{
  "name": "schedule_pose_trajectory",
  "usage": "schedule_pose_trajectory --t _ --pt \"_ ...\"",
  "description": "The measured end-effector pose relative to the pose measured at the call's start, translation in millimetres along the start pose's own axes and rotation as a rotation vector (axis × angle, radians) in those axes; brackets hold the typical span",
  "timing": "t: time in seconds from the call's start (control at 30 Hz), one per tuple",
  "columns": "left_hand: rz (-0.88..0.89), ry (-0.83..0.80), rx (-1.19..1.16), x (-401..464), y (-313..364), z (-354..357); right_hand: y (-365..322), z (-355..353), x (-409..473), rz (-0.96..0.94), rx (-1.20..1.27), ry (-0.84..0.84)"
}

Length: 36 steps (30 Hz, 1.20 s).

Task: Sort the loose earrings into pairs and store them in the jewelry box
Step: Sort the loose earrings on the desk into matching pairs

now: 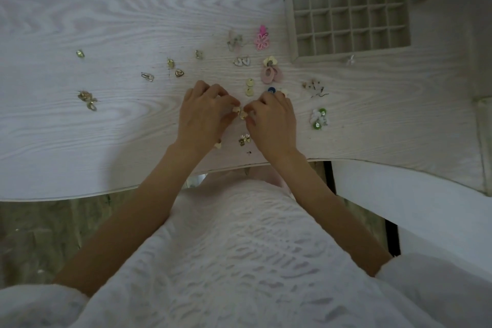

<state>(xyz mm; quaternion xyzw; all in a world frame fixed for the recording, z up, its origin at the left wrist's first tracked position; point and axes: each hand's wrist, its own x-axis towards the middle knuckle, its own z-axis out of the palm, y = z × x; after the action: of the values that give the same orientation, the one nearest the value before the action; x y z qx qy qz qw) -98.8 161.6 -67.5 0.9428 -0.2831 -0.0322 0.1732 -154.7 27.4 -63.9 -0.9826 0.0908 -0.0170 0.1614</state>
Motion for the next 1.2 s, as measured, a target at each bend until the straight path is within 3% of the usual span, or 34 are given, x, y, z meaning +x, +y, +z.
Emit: schedule_pose_trajectory --t 0.27,0.5,0.87,1.03,1.2 --pt "0.001 -0.022 0.06 -3.1 3.6 -5.2 16.1 -14.8 -9.4 0.117 0.051 0.041" --pt "-0.011 -0.048 0.126 4.7 16.3 6.2 23.8 -16.2 -1.3 0.086 -0.004 0.06" --pt "-0.05 0.006 0.003 7.8 12.9 10.5 24.5 -5.7 5.9 0.02 -0.013 0.015" --pt "-0.004 0.039 -0.256 -1.5 1.0 -11.6 26.9 -4.4 5.3 -0.013 0.009 0.009" --pt "-0.215 0.17 -0.274 -29.3 -35.0 -36.1 24.7 -19.1 7.4 -0.068 0.146 -0.052"
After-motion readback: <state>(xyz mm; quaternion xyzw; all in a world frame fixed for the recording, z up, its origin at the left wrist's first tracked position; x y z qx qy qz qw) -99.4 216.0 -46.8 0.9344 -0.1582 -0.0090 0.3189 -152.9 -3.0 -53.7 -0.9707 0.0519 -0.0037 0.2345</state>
